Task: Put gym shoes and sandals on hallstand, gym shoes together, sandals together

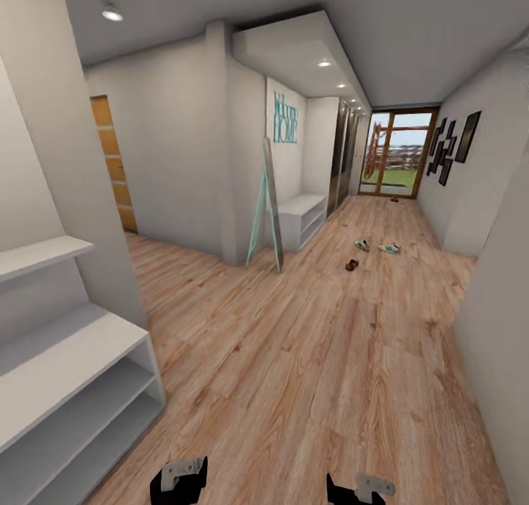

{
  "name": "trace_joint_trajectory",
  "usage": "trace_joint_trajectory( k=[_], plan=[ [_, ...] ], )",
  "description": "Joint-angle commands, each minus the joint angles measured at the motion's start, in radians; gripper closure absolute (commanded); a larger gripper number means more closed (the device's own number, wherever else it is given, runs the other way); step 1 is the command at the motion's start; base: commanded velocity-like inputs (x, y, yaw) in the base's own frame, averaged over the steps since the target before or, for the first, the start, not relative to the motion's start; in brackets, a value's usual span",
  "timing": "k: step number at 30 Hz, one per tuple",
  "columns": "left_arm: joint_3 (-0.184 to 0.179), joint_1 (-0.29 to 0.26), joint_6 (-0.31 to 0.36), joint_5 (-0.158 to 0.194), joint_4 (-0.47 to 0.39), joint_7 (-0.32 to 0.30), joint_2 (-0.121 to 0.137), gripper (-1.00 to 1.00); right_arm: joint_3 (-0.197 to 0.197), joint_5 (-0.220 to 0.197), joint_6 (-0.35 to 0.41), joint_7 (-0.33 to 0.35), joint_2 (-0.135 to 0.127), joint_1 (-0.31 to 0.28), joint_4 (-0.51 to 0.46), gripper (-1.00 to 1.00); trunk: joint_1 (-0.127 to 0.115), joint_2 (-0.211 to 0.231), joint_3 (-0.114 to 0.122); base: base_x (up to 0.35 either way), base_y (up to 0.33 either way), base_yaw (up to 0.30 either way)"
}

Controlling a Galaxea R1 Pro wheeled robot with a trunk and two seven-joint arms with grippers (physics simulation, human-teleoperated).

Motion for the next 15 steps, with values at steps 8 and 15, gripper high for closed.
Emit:
trace_joint_trajectory(
  k=[8, 15],
  plan=[
    [0.0, 0.0, 0.0, 0.0, 0.0, 0.0, 0.0, -1.0, 0.0, 0.002, 0.0, 0.0, 0.0, 0.0, 0.0, -1.0, 0.0, 0.0, 0.0, 0.164, 0.0, -0.043],
    [0.0, -0.001, 0.0, 0.0, 0.0, 0.0, 0.0, -1.0, 0.0, 0.002, 0.0, 0.0, 0.0, 0.0, 0.0, -1.0, 0.0, 0.0, 0.0, 0.059, 0.0, -0.015]
  ],
)
